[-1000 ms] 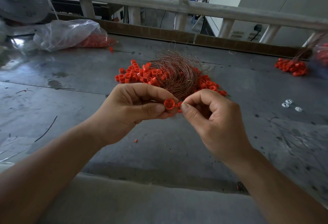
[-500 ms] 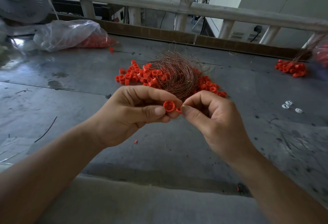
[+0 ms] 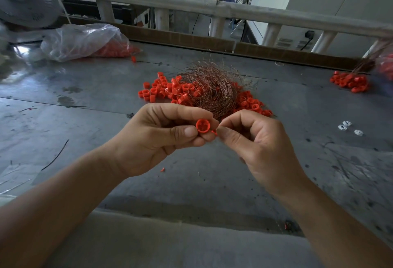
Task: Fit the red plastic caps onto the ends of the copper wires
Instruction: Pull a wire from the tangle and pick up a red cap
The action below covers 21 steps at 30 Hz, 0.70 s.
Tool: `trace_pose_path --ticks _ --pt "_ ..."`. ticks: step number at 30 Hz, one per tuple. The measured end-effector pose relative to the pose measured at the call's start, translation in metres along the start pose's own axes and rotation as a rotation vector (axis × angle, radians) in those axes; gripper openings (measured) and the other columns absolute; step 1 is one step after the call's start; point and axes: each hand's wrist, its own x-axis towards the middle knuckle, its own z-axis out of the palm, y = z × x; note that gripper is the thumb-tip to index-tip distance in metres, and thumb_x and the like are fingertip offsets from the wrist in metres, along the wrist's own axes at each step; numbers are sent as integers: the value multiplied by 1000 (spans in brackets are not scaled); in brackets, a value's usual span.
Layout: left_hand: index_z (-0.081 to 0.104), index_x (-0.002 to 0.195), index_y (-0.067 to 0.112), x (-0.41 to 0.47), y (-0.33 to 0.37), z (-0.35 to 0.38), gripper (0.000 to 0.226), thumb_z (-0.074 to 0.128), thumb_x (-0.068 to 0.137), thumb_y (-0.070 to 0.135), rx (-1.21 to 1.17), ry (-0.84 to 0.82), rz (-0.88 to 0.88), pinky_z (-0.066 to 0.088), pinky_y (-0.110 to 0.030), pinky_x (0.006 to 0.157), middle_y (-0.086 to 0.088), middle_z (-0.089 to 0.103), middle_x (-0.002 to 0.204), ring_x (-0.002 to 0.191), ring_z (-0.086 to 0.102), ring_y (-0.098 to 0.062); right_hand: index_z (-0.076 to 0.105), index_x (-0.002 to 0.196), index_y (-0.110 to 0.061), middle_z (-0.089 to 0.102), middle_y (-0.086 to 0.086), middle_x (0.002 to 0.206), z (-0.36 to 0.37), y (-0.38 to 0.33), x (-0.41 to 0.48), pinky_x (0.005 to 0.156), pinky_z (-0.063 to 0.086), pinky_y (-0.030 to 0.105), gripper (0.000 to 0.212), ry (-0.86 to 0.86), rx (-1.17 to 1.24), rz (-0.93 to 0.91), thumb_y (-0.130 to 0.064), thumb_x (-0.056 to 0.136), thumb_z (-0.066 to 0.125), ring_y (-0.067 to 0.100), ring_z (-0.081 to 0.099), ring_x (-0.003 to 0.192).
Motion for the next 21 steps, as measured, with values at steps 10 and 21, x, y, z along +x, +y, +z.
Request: trace_pose_path --ticks 10,21 --pt "73 90 11 -1 0 3 20 69 71 10 -41 -30 -91 54 -17 68 -7 72 87 79 69 -13 64 70 -17 54 -11 47 2 5 2 43 36 10 9 -141 109 148 -21 77 66 -2 47 44" --pt "75 80 13 0 -2 8 22 66 60 8 26 114 -168 54 -17 64 -6 72 78 75 70 -15 70 97 -18 59 -7 87 -56 67 36 70 34 16 16 137 -788 214 -15 83 64 8 53 79"
